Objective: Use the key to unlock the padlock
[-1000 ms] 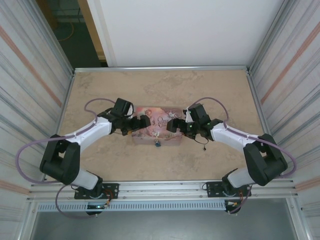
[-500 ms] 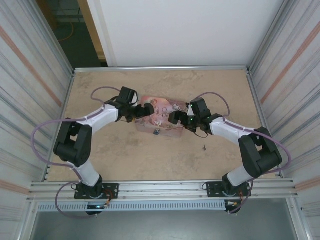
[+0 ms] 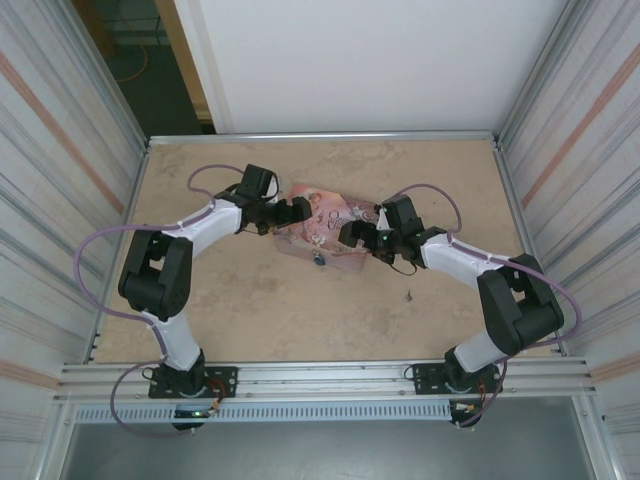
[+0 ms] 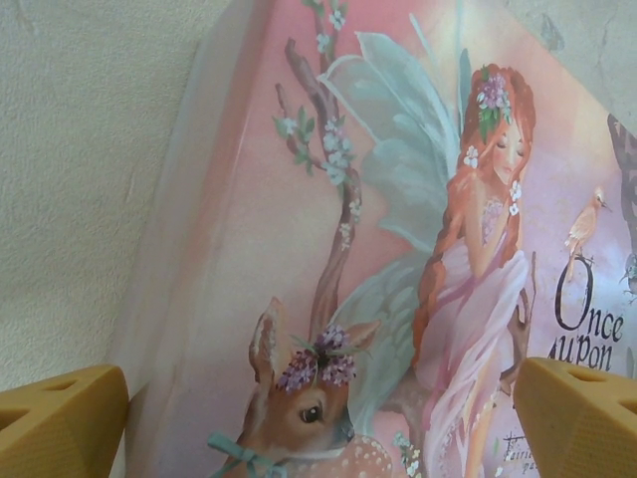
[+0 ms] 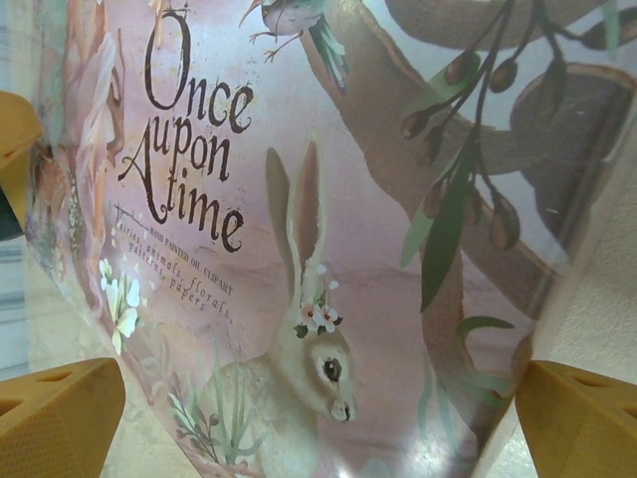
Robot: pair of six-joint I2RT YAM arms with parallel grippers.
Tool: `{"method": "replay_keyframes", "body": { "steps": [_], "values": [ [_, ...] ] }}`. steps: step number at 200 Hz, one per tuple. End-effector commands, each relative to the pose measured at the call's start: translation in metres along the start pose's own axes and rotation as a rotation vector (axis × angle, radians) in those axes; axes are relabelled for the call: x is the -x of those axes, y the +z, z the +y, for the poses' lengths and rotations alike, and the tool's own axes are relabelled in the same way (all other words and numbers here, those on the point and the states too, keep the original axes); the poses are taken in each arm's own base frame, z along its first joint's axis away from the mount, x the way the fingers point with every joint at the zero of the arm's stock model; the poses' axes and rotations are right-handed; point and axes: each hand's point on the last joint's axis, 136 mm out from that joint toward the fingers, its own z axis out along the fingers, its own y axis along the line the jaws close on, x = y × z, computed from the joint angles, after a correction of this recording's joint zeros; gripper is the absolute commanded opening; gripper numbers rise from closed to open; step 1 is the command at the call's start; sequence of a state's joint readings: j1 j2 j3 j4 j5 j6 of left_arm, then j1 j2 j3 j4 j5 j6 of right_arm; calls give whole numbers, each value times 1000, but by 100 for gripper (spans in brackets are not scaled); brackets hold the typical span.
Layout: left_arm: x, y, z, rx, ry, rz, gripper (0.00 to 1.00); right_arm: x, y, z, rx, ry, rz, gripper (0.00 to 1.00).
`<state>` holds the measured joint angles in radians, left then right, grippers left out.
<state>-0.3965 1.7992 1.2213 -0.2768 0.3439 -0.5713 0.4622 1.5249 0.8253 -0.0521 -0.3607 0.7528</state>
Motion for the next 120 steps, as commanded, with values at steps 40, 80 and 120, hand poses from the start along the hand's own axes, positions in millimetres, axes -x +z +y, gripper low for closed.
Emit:
{"method": "replay_keyframes", "body": {
  "steps": [40, 80, 120],
  "values": [
    [29, -39, -21, -96, 40, -90, 99, 21, -28, 14, -5, -66, -81, 99],
    [36, -71, -13, -75, 50, -144, 99, 21, -47, 3, -79, -90, -105, 99],
    [27, -103, -13, -63, 87, -210, 99, 14, -69, -13, -161, -116, -100, 100]
  ]
}}
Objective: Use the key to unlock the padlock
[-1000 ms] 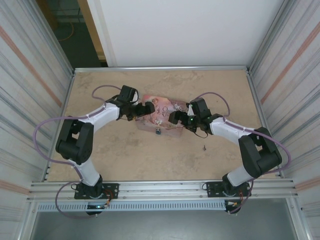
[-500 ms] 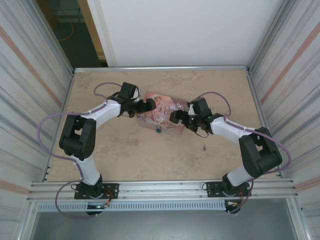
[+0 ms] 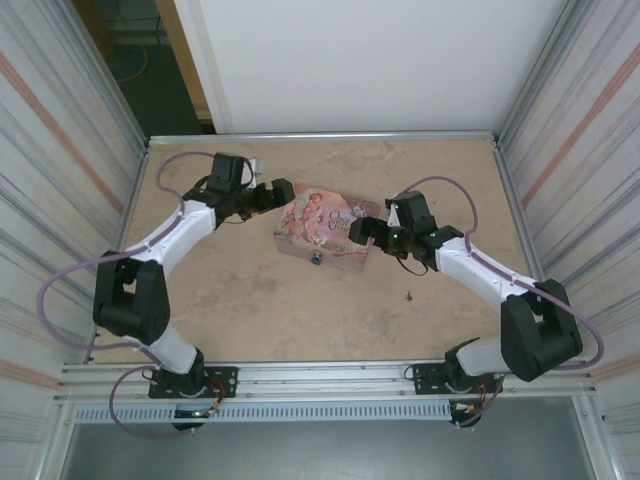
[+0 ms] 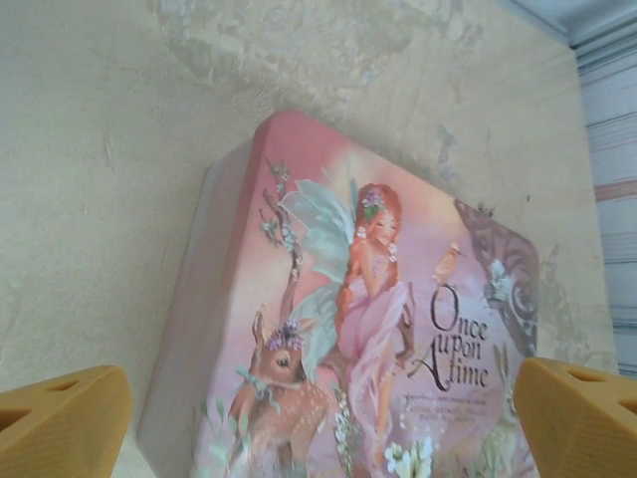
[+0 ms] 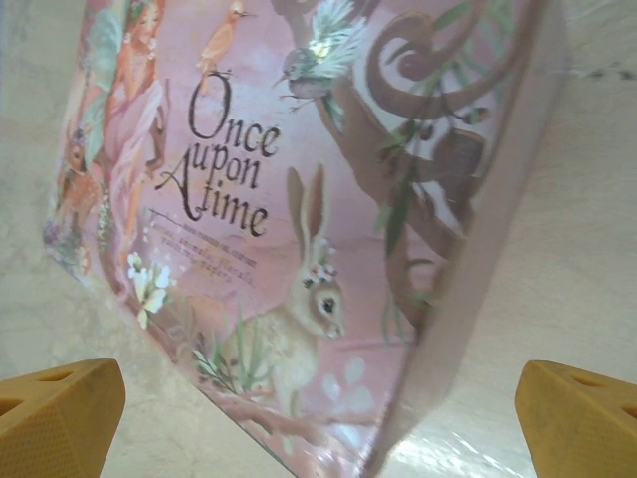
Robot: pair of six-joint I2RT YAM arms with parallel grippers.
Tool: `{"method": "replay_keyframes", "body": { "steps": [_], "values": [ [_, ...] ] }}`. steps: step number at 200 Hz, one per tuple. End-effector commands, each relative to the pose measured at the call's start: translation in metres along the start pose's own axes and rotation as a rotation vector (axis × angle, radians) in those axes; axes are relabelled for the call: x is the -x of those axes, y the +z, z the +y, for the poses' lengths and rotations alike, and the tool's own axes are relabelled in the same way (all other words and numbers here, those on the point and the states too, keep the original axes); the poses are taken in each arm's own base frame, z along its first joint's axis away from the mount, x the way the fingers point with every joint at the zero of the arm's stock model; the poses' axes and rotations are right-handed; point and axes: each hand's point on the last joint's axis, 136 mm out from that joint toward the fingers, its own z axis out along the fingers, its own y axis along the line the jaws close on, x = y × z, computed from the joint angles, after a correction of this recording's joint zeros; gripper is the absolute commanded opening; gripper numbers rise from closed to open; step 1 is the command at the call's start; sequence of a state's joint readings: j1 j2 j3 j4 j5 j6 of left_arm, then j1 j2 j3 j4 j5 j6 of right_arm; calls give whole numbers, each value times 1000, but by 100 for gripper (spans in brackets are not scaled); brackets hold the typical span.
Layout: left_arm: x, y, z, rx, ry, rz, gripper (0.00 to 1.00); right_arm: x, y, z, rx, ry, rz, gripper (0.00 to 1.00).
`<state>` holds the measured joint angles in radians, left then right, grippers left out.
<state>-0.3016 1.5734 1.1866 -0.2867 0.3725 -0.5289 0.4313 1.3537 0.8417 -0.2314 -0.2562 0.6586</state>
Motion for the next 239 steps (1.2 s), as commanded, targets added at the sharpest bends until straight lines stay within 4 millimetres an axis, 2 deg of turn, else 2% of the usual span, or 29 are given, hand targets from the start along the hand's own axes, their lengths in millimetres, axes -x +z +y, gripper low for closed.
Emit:
{"method": "replay_keyframes", "body": {
  "steps": [1, 30, 71, 106, 143, 182, 239],
  "values": [
    [-8, -23, -2, 5, 50, -25, 99, 0, -20, -12, -77, -45, -4, 100],
    [-21, -45, -3, -4, 63, -52, 99, -9, -34, -25, -115, -51, 12, 99],
    [-57, -64, 8, -10, 33, -60, 99, -33, -44, -54, -158, 10, 67, 90],
    [-90, -72, 25, 2, -27, -58, 99, -61, -45, -79, -223, 56, 151, 81],
    [-115, -67, 34, -5, -85, -47, 99, -85, -41, -98, -275, 102, 217, 73],
    [-125, -63, 42, 13, -104, -29, 99, -98, -40, -116, -325, 136, 240, 66],
    [-124, -61, 41, 10, -106, -29, 99, -109, -36, -135, -369, 180, 242, 48]
  ]
}}
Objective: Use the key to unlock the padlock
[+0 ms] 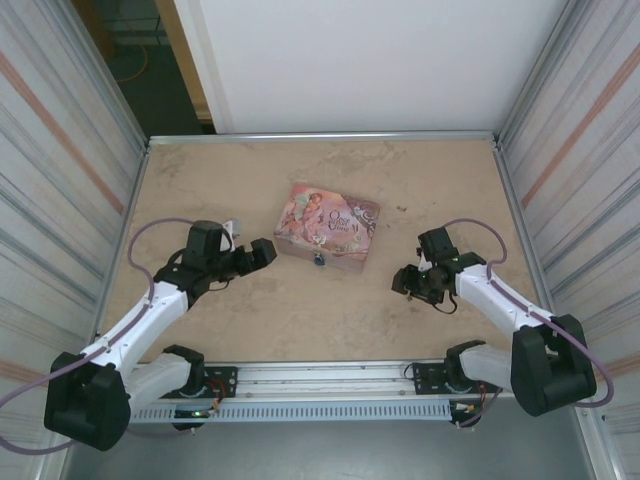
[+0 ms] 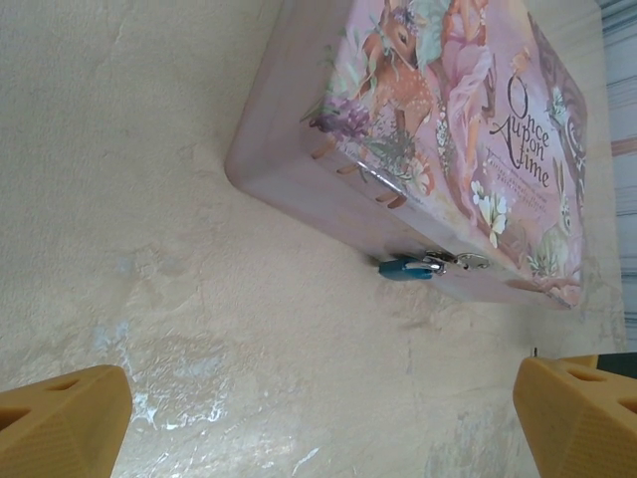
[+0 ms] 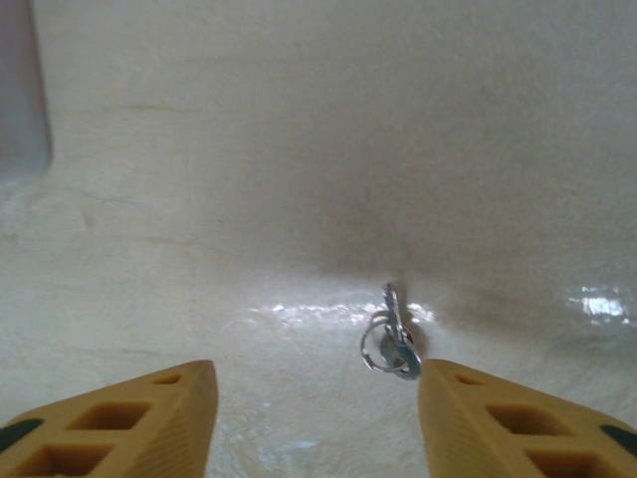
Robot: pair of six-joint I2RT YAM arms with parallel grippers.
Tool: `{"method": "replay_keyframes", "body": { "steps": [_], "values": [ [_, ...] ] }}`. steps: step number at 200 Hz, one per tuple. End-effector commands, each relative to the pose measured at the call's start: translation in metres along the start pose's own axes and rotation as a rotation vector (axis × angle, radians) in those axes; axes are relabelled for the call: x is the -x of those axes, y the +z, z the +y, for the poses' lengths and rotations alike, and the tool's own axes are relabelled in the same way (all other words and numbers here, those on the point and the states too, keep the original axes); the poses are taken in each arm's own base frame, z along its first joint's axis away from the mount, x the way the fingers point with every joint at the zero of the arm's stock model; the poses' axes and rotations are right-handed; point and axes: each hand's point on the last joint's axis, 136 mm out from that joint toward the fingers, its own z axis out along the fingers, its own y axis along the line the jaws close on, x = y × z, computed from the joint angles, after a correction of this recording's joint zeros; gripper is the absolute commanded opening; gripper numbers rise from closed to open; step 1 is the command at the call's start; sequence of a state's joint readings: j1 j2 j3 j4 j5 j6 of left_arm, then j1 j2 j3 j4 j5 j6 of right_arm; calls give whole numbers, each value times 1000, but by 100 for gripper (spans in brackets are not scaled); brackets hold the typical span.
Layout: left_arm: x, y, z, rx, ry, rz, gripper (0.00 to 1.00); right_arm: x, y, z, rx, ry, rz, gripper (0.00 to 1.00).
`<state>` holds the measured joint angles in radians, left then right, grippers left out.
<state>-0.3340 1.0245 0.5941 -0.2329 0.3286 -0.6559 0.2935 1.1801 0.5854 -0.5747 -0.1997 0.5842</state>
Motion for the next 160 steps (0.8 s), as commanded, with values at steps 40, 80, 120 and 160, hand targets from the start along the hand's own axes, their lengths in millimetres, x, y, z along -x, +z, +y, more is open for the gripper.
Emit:
{"method": "replay_keyframes", "body": {
  "steps": [40, 80, 120, 160],
  "values": [
    [1, 1, 0, -3, -9, -11, 99, -4, 12, -21, -54, 68, 14, 37],
    [1, 1, -1, -4, -11, -9, 99, -4, 14, -24, -55, 77, 18, 30],
    [1, 2, 0, -2, -13, -6, 99, -6, 18, -24, -53, 83, 34, 25],
    [1, 2, 0, -2, -14, -5, 99, -9, 23, -25, -60, 93, 58, 20]
  ]
}}
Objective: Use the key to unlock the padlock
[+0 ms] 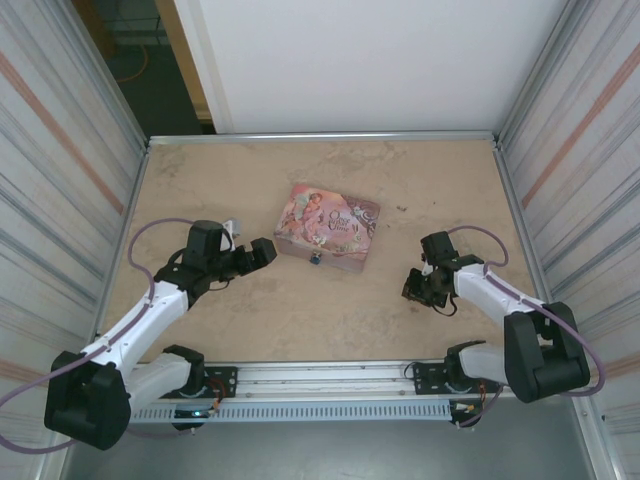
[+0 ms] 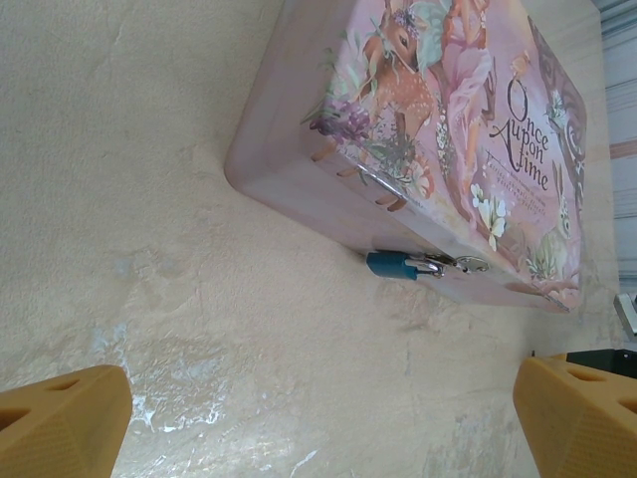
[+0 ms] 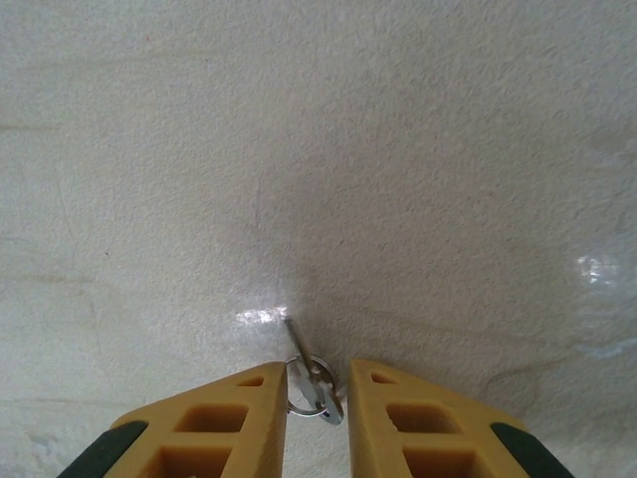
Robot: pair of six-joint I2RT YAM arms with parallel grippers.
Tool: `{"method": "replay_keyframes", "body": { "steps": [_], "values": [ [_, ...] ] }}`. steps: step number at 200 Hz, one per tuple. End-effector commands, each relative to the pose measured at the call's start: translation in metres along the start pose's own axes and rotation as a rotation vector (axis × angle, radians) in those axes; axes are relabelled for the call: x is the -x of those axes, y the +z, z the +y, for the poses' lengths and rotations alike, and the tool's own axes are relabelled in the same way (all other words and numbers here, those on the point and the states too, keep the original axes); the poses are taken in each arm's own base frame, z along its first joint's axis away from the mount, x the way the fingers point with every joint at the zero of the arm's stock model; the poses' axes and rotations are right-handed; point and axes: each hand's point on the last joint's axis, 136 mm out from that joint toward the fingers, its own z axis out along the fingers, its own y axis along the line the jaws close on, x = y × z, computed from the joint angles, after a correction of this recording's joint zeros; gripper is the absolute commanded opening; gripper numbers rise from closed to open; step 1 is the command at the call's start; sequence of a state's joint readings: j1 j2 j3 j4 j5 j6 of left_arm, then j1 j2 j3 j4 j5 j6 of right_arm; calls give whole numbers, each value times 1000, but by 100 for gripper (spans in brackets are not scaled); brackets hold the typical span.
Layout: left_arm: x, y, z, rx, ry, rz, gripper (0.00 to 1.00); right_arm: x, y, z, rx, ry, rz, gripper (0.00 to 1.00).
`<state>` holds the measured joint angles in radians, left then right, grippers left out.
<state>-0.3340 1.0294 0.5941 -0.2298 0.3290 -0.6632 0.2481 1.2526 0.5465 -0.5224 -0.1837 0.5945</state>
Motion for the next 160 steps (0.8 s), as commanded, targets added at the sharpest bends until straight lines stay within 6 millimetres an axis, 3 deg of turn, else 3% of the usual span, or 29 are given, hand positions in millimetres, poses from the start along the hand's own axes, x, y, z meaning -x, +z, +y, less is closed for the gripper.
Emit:
{"method": "replay_keyframes", "body": {
  "steps": [1, 104, 160],
  "values": [
    [1, 1, 0, -2, -7, -7, 99, -7, 6, -4, -9, 28, 33, 20],
    [4, -4, -1, 6, 10, -21, 99, -2, -6, 3, 23, -6, -5, 1],
    [21, -17, -25, -64, 77, -76, 99, 18, -38, 34, 141, -140, -134, 0]
  ]
}}
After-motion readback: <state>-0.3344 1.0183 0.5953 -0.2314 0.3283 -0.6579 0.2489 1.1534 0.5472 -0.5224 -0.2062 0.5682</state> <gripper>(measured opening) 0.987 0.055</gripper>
